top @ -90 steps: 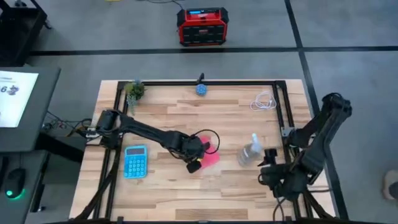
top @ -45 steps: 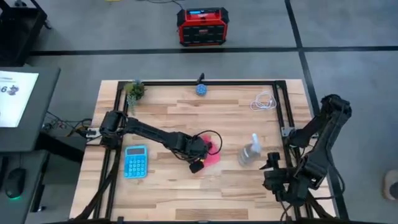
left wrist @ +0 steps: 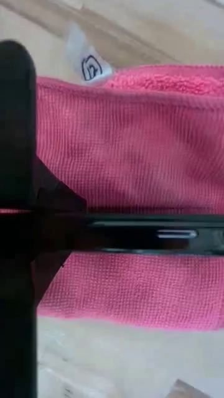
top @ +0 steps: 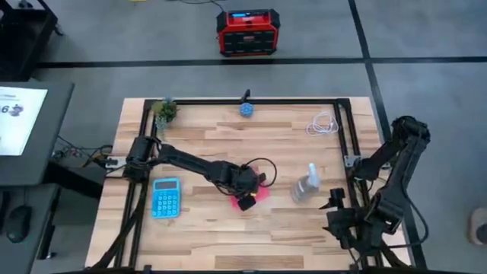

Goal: Apply microfiber cloth
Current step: Wipe the black cellphone with the pink microfiber cloth

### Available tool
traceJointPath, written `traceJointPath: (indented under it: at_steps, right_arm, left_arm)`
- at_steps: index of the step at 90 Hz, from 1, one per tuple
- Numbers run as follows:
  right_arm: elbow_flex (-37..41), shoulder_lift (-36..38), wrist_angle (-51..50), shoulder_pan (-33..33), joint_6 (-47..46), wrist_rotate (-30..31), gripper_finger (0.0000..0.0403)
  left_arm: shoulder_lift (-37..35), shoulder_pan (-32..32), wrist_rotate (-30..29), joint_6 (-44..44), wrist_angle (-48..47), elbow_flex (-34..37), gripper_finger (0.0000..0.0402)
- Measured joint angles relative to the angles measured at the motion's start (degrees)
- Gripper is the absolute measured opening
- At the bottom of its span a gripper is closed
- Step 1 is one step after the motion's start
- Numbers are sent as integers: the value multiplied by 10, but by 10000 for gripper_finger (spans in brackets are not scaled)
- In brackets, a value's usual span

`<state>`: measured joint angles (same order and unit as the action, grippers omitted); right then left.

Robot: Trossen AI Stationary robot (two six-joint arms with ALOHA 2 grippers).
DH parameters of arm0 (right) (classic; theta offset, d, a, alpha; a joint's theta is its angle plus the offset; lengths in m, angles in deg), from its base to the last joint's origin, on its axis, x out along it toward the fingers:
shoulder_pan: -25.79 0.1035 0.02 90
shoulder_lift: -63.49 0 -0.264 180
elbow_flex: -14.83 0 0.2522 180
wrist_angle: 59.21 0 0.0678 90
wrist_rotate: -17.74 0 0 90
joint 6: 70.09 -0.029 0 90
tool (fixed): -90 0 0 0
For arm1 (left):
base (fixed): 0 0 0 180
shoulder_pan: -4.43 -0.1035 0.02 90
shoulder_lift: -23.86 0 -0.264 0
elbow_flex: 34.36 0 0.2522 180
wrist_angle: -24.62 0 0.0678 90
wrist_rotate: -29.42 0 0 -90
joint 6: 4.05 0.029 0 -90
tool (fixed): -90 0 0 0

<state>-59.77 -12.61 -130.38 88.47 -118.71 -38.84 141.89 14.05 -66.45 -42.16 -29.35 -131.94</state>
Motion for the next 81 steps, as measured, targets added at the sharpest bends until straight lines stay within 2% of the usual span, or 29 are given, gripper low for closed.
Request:
traceJointPath:
  at_steps: [16,27,47,81]
  right_arm:
    - [0,0,2,0,0,2,282]
    - [0,0,1,-1,0,4,282]
    - [0,0,5,0,0,7,282]
    - [0,0,17,-1,-3,20,282]
  left_arm:
    - [12,-1,12,1,-12,0,8]
    - [-22,-1,19,-6,-23,2,8]
    - [-91,7,40,-45,-114,4,8]
    - [-26,13,55,-52,-104,14,8]
